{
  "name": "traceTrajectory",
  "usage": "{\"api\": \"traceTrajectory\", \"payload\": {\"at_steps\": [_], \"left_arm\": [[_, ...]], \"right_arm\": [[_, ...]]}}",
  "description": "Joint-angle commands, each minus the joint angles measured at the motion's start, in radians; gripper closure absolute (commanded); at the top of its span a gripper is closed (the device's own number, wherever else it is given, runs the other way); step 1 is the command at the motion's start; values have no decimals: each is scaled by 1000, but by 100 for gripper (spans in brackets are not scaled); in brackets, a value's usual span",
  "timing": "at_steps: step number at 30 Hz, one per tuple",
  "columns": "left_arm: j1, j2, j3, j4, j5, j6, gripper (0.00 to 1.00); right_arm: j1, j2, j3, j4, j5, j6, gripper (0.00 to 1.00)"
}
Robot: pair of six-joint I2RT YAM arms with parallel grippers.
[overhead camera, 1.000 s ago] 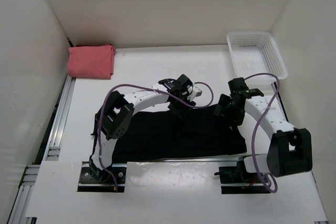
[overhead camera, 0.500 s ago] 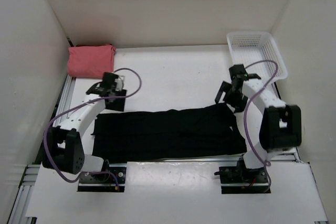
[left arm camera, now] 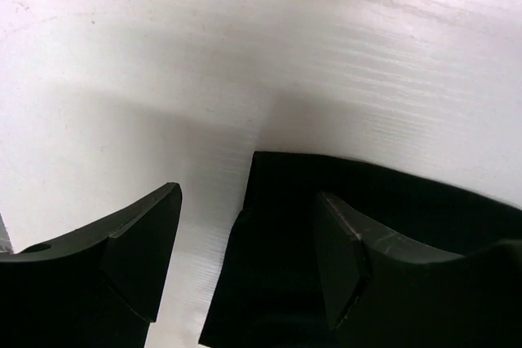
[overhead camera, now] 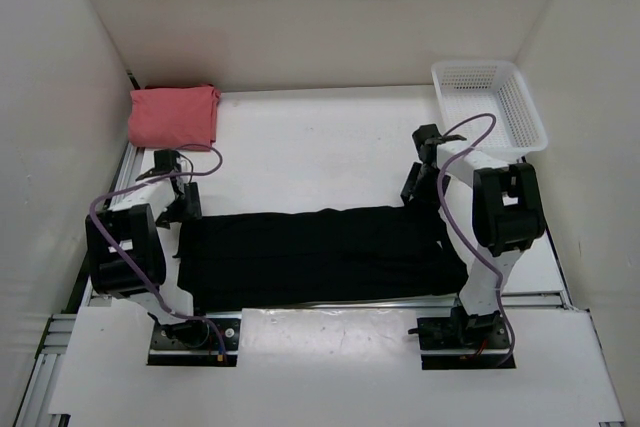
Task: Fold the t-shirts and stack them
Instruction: Rotate the tshirt 90 degrees
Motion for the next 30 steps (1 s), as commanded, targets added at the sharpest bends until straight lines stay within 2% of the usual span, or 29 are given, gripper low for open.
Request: {"api": "traceTrajectory", "payload": {"at_steps": [1, 2, 3, 6, 10, 11, 13, 14, 15, 16, 17, 18, 19, 20, 21, 22, 23, 24, 27, 28, 30], "left_arm": [[11, -40, -43, 31, 11, 1, 25], [11, -51, -52, 31, 11, 1, 25], [24, -51, -52, 31, 11, 1, 25], [73, -70, -72, 31, 11, 1, 25], [157, -108, -81, 31, 20, 1, 25], [157, -117, -92, 31, 6, 1, 25], [157, -126, -92, 31, -6, 1, 25], [169, -126, -92, 31, -15, 1, 25], [169, -126, -81, 31, -15, 1, 25], [169, -126, -81, 21, -28, 1, 25], [179, -126, -69, 21, -28, 1, 24], [179, -117, -58, 21, -28, 1, 24], [179, -117, -58, 10, -28, 1, 24], [179, -117, -47, 1, -28, 1, 24], [179, -94, -37, 1, -28, 1, 24], [179, -84, -37, -10, -28, 1, 24], [179, -74, -27, -21, -28, 1, 24], [179, -65, -27, -21, -28, 1, 24], [179, -53, -15, -30, -12, 1, 24], [179, -44, -4, -30, -2, 1, 24], [179, -44, -4, -30, 21, 1, 24]], "right_arm": [[9, 62, 9, 26, 1, 30, 45], [9, 76, 47, 17, 1, 30, 53], [9, 111, 76, 4, 10, 18, 70], [52, 191, 240, -51, 30, -6, 90], [99, 329, 525, -98, 53, -7, 92], [100, 405, 671, -117, 53, -7, 93], [100, 496, 853, -152, 53, -7, 93], [90, 597, 950, -152, 53, -7, 93], [90, 645, 1136, -143, 53, -7, 93], [81, 686, 1203, -99, 18, 19, 91], [81, 731, 1235, -27, -82, 38, 89], [81, 731, 1198, 86, -164, 53, 85], [81, 731, 1173, 332, -213, 117, 70], [92, 743, 1173, 433, -230, 131, 58], [106, 766, 1273, 567, -240, 131, 43], [133, 815, 1333, 610, -240, 101, 27], [142, 815, 1366, 645, -240, 83, 0], [142, 799, 1366, 659, -240, 66, 0], [152, 557, 1097, 571, -55, -16, 0], [152, 410, 909, 478, 36, -16, 0], [126, 231, 673, 361, 235, 35, 0]]}}
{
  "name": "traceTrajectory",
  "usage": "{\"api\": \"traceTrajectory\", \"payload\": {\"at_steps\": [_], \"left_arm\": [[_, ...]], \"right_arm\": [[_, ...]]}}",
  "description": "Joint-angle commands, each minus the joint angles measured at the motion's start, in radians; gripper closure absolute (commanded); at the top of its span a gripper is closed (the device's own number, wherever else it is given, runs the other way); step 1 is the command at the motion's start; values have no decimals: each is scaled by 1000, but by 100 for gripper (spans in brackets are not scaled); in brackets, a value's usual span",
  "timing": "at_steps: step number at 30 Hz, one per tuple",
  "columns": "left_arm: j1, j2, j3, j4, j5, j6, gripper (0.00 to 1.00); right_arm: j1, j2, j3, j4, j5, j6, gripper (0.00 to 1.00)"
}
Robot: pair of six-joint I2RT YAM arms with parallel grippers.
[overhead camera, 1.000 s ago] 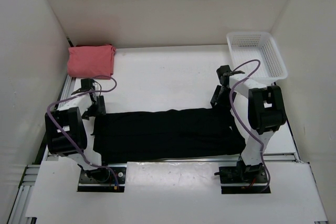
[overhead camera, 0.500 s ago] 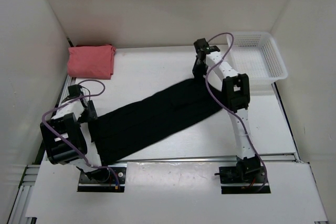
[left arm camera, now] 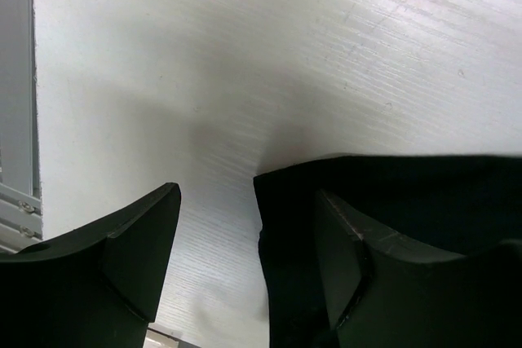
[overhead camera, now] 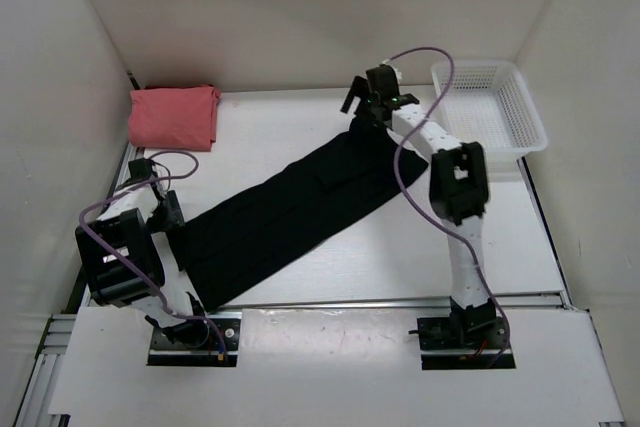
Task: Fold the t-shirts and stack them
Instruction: Rotate the tshirt 90 degrees
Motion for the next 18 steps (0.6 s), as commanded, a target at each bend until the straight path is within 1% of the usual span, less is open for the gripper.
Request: {"api": "traceTrajectory", "payload": {"at_steps": [1, 3, 4, 5, 6, 8, 9, 11, 12, 13, 16, 18], "left_arm": [[5, -1, 32, -9, 28, 0, 24], [5, -12, 32, -9, 51, 0, 24], [5, -24, 32, -9, 64, 0, 24], [5, -35, 32, -9, 75, 0, 24], [5, -35, 32, -9, 75, 0, 24], [5, -45, 23, -9, 75, 0, 24], [5, -58, 23, -9, 89, 0, 24], [-4, -70, 14, -20, 100, 0, 24], [-4, -81, 13, -29, 100, 0, 24], [-4, -81, 3, -29, 89, 0, 24], [-4, -104, 3, -29, 58, 0, 24], [-4, -104, 3, -38, 44, 0, 24]], "right_arm": [[-40, -342, -280, -167, 271, 35, 0], [-80, -466, -442, -159, 186, 105, 6], [-80, -492, -562, -147, 146, 118, 10], [-80, -505, -599, -147, 125, 149, 15], [-80, -515, -624, -147, 125, 168, 24], [-80, -515, -679, -180, 134, 229, 29], [-91, -504, -702, -180, 153, 314, 31], [-100, -495, -765, -180, 199, 396, 31], [-128, -478, -776, -180, 199, 449, 31], [-128, -466, -776, -167, 199, 465, 30], [-139, -391, -727, -167, 199, 476, 28], [-148, -326, -667, -215, 199, 476, 26]]}}
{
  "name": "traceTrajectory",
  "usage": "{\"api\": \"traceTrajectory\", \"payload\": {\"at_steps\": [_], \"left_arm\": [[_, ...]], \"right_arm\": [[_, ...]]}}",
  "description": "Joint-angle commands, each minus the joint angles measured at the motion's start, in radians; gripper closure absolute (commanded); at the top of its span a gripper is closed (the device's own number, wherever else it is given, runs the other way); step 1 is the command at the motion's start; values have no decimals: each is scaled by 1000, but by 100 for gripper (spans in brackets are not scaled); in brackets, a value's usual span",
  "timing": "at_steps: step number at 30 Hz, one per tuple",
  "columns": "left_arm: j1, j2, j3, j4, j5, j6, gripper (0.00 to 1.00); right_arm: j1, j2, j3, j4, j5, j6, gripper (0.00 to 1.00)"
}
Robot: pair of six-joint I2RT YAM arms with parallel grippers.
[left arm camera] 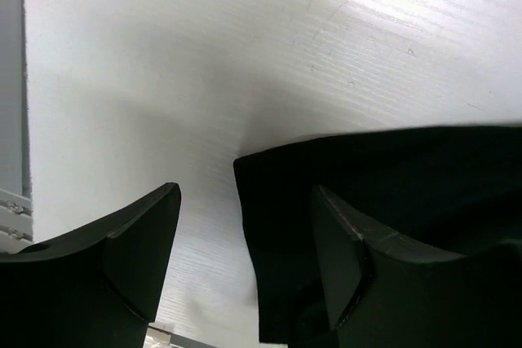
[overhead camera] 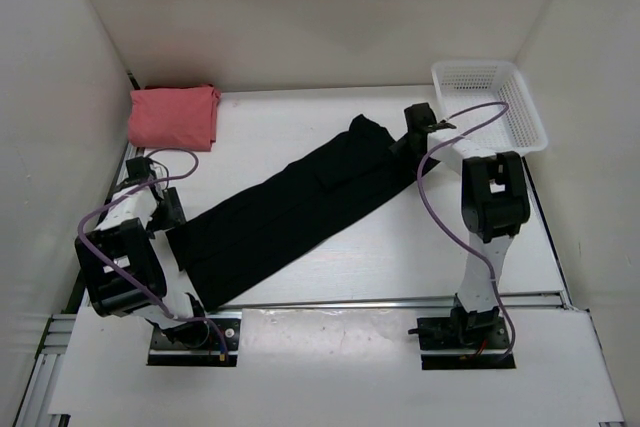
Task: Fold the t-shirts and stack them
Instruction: Rotate the tshirt 90 degrees
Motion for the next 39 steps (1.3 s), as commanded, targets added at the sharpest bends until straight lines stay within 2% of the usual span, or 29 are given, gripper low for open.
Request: {"api": "traceTrajectory", "payload": {"at_steps": [1, 3, 6, 7, 9, 11, 12, 15, 16, 17, 18, 19, 20, 21, 25, 27, 28, 29, 31, 33, 39], "left_arm": [[6, -48, 1, -11, -19, 0, 24], [6, -48, 23, -20, -19, 0, 24], [6, -48, 44, -32, -19, 0, 24], [6, -48, 44, -32, -28, 0, 24], [6, -48, 53, -43, -28, 0, 24], [6, -38, 53, -54, -28, 0, 24], [6, -38, 53, -67, -28, 0, 24], [-12, -29, 63, -90, -7, 0, 24], [-12, -17, 73, -100, 2, 0, 24], [-23, -3, 73, -109, 13, 0, 24], [-46, -3, 73, -129, 13, 0, 24], [-63, 9, 73, -129, 13, 0, 24], [-83, 9, 73, -143, 13, 0, 24], [-122, 20, 73, -143, 22, 0, 24], [-190, 55, 61, -176, 63, 0, 24], [-202, 69, 73, -176, 86, 0, 24], [-202, 78, 73, -186, 87, 0, 24], [-202, 78, 82, -186, 97, 0, 24], [-202, 78, 82, -186, 97, 0, 24], [-202, 78, 82, -186, 107, 0, 24], [-202, 48, 82, -186, 134, 0, 24]], "right_arm": [[-15, 101, 60, -66, 41, 80, 26], [-15, 145, 74, -78, 28, 81, 26], [-15, 202, 141, -78, -9, 65, 48], [-15, 220, 169, -78, -38, 39, 64], [-15, 276, 299, -112, -38, 3, 79], [-4, 357, 422, -103, -96, -97, 86], [-4, 393, 571, -103, -125, -126, 86], [5, 562, 833, -143, -158, -191, 87], [14, 622, 949, -129, -172, -191, 87], [14, 639, 973, -91, -189, -191, 84], [14, 639, 973, -34, -208, -191, 82], [14, 639, 929, 103, -227, -182, 80], [14, 639, 907, 158, -238, -170, 76], [14, 657, 907, 193, -238, -170, 76], [0, 714, 982, 227, -207, -111, 70], [-33, 725, 982, 227, -207, -87, 61], [-33, 725, 982, 215, -207, -87, 54], [-47, 690, 963, 169, -207, -109, 40], [-56, 638, 891, 137, -207, -154, 30], [-56, 552, 748, 124, -216, -223, 27], [-56, 432, 601, -151, -134, -332, 26]]}}
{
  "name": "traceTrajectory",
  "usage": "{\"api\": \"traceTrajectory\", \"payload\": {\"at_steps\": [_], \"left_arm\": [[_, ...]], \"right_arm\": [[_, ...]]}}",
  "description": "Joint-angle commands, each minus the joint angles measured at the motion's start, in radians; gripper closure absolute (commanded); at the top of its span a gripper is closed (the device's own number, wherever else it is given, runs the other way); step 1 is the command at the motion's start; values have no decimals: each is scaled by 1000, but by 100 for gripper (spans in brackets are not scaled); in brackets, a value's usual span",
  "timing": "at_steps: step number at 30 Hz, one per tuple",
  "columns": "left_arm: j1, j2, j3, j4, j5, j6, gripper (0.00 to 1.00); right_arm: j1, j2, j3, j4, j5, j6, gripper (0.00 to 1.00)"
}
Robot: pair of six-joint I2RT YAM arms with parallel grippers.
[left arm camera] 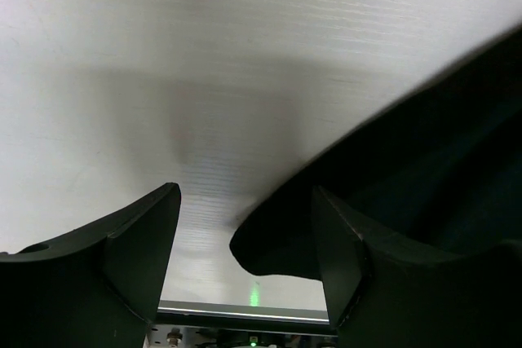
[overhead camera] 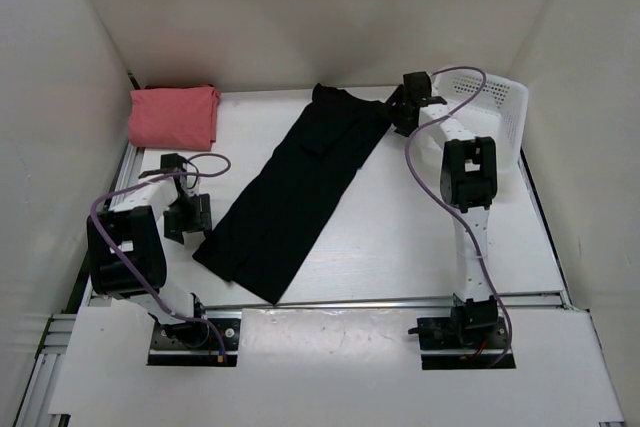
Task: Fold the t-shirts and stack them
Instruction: Rotate the tshirt 90 degrees
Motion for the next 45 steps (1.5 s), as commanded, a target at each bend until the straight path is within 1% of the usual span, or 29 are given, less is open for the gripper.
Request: {"api": "traceTrajectory", "payload": {"at_steps": [1, 3, 6, 8, 9, 10, 12, 15, 17, 19, 20, 23, 24, 26, 29, 30, 31, 32, 34, 35, 36, 37, 39, 40, 41, 42, 43, 44, 45], "left_arm": [[1, -51, 30, -1, 48, 0, 24], [1, -62, 30, -1, 59, 0, 24], [-8, -83, 12, -1, 59, 0, 23], [-8, -95, 3, -1, 59, 0, 23], [-8, -109, -8, -1, 59, 0, 23], [-8, -109, -8, -1, 68, 0, 23], [-8, -123, -36, -1, 79, 0, 23], [-28, -141, -62, -1, 68, 0, 23], [-39, -152, -71, -1, 59, 0, 23], [-48, -161, -80, -1, 59, 0, 23], [-48, -171, -80, -1, 48, 0, 23], [-57, -180, -89, -10, 39, 0, 23], [-57, -180, -89, -10, 39, 0, 23], [-57, -180, -89, -10, 30, 0, 23], [-57, -189, -80, -19, 30, 0, 23], [-57, -189, -80, -19, 30, 0, 23], [-57, -189, -70, -19, 30, 0, 23], [-57, -189, -69, -19, 30, 0, 23], [-57, -180, -57, -42, 61, 0, 23], [-74, -180, -47, -42, 70, 0, 23], [-88, -180, -46, -56, 79, 0, 23], [-104, -180, -46, -56, 90, 0, 21], [-182, -180, -79, -56, 90, 0, 20], [-207, -180, -92, -56, 78, 0, 20], [-229, -171, -106, -56, 78, 0, 20], [-255, -171, -128, -56, 77, 0, 20], [-255, -171, -128, -42, 77, 0, 20], [-255, -162, -128, -42, 77, 0, 20], [-255, -161, -128, -33, 77, 0, 20]], "right_arm": [[-6, -82, -128, -259, 119, -108, 24], [-6, -172, -244, -259, 137, -141, 22], [-6, -260, -313, -268, 191, -210, 21], [-6, -300, -314, -279, 200, -257, 20], [3, -309, -326, -279, 179, -274, 18], [13, -320, -343, -245, 79, -290, 18], [34, -320, -343, -201, -19, -302, 18], [57, -245, -285, -161, -56, -166, 18], [57, -147, -170, -160, -56, -37, 18], [57, -54, -67, -160, -47, 41, 19], [48, -29, -45, -160, -47, 108, 21], [48, 24, -10, -171, -33, 189, 22], [48, 36, -1, -191, 13, 247, 24], [48, 36, -1, -235, 60, 267, 25], [48, 24, -1, -252, 137, 307, 40], [48, 24, 13, -252, 137, 321, 50], [48, 42, 33, -252, 137, 321, 71], [48, 60, 101, -252, 128, 312, 79], [48, 131, 185, -228, 69, 293, 92], [48, 151, 212, -181, 35, 277, 94], [48, 187, 255, -57, -2, 266, 96], [48, 208, 277, 3, -43, 257, 100], [48, 278, 382, 129, -111, 272, 100], [48, 297, 407, 157, -120, 284, 98], [48, 297, 407, 197, -134, 284, 91], [48, 297, 385, 215, -149, 284, 80], [48, 278, 352, 194, -166, 275, 65], [48, 208, 302, 194, -177, 231, 38], [48, 159, 156, 177, -177, 212, 30]]}}
